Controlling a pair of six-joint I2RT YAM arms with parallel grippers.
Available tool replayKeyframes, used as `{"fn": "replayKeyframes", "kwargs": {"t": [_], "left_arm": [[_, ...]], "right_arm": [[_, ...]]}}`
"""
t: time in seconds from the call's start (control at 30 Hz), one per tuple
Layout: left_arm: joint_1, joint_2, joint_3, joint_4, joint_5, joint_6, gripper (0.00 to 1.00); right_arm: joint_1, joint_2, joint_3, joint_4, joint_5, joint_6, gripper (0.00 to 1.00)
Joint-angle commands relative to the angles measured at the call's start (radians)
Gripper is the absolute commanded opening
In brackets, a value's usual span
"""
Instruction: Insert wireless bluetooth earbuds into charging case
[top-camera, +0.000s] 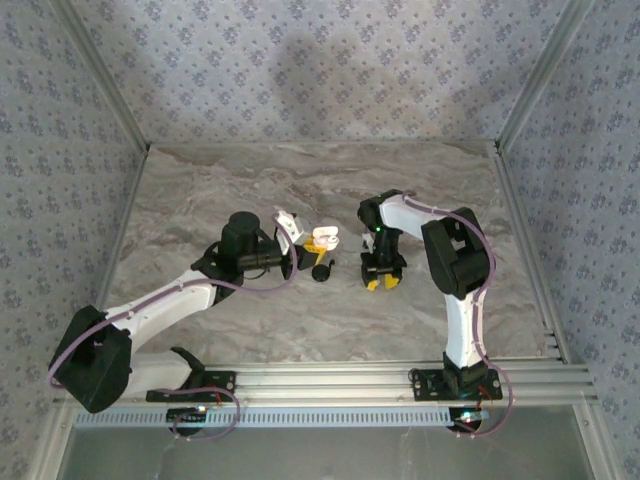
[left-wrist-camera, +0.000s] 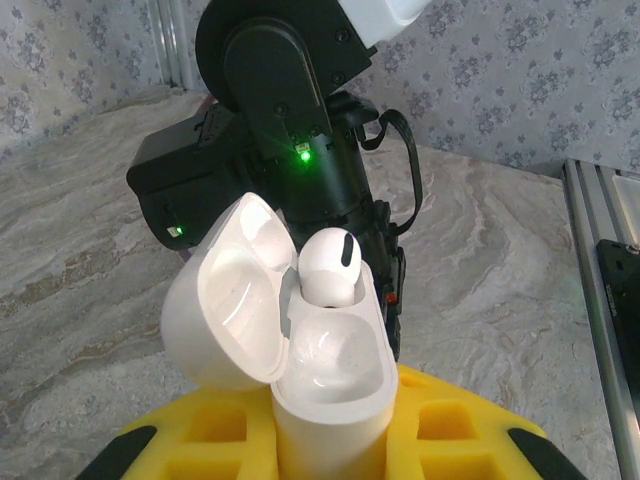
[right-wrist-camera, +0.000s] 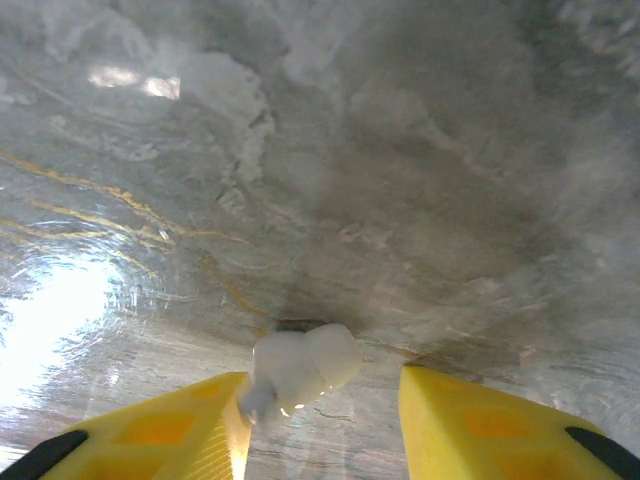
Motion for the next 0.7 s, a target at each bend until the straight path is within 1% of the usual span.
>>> {"fn": "replayKeyframes", "kwargs": {"t": [0.0,0.13,0.3,0.4,0.5,0.67], "left_arm": [[0.003,-0.026,-0.006,0.004,0.009,0.013,0.12],[0.004,-0.032,-0.006,0.002,0.006,0.013,0.12],[0.005,-0.034,-0.008,0.002,0.003,0.011,0.12],[0.004,-0.035,-0.008,0.001,0.003,0.011,0.12],[0.007,-0.039,-0.007,-0.002,0.002,0.014,0.12],[0.01,-0.043,-0.007,-0.01,-0.001,0.016,0.12]], "right_arm": [[0.013,-0.063,0.052,-0.066,0.016,-0.016,0.5],[0.009,-0.114,0.079,-0.132,0.027,-0.011,0.52],[-0.003,-0.153,0.067,-0.075,0.018,-0.001,0.5],[-0.003,-0.143,0.08,-0.003,0.012,-0.005,0.48],[-0.005,-0.116,0.088,0.059,-0.023,0.007,0.46],[-0.006,-0.029,0.107,0.093,-0.049,-0.007,0.44]]}}
